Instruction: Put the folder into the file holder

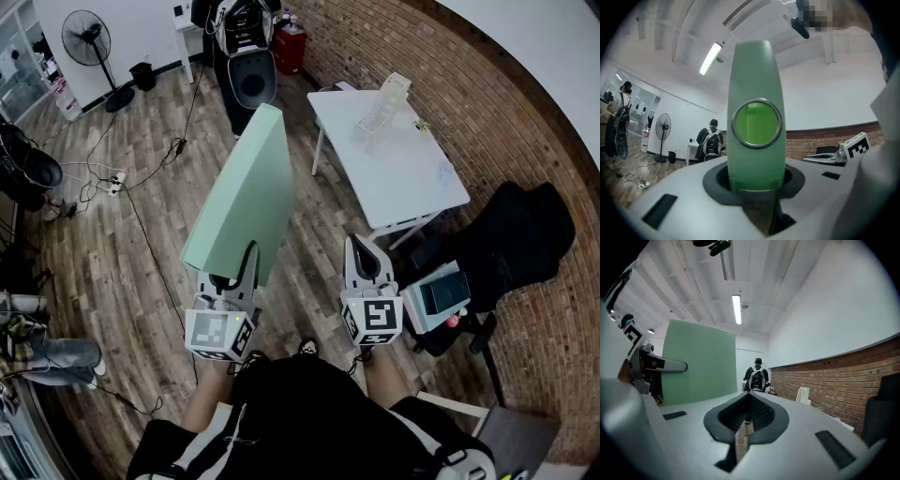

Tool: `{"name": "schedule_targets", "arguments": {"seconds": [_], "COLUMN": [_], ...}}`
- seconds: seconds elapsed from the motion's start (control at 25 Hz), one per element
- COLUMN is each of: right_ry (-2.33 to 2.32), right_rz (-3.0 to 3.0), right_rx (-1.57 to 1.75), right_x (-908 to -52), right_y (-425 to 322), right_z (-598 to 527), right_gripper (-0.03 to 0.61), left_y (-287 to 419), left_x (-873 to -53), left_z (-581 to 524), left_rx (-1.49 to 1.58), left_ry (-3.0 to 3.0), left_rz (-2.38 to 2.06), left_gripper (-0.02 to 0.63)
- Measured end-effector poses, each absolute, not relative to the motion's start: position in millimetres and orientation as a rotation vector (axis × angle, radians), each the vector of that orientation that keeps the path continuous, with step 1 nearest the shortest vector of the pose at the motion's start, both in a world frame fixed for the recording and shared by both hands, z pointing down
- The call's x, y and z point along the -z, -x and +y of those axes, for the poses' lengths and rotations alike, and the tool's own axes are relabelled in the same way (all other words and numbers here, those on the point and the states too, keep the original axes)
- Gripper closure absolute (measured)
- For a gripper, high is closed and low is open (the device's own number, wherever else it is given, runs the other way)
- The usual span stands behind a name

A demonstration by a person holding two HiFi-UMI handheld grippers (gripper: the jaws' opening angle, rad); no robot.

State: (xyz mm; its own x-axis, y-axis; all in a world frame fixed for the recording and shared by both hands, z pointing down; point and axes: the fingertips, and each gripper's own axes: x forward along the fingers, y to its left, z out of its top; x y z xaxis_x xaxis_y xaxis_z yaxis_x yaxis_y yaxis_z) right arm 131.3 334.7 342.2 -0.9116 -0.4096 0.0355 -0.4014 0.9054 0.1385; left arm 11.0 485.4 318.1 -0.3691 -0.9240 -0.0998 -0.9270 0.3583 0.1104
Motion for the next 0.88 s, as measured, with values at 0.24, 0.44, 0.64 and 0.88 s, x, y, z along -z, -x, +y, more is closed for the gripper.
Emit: {"name": "schedule_targets", "arguments": {"seconds": [0.24,0.44,0.64,0.88], "right_ry": [-0.585,-0.635,-0.651,-0.665], "right_rz": [-3.039,-3.009,-2.981,-2.92], "right_rx": [0.164,0.169,0.146,0.137], "right_x": [-345.9,-356.3,-368.4,-386.5], "right_y": [-114.7,-106.7,-96.5,-92.8], "right_z": [357.3,375.8,398.2,392.1], "right_gripper": [0.571,0.571,0.571,0.571], "left_y": [0.9,9.6,24.9,37.8], "left_x": [-320.4,-327.2,-332.5,-349.1], "left_z": [500.8,520.8,547.2,542.4], "left_rx": [-0.243,-0.245,-0.248,-0.264], "left_ry": [1.764,1.779,1.806,1.845], "left_rz": [2.565,2.567,2.568,2.593], "left_gripper": [0.482,0.482,0.482,0.483]}}
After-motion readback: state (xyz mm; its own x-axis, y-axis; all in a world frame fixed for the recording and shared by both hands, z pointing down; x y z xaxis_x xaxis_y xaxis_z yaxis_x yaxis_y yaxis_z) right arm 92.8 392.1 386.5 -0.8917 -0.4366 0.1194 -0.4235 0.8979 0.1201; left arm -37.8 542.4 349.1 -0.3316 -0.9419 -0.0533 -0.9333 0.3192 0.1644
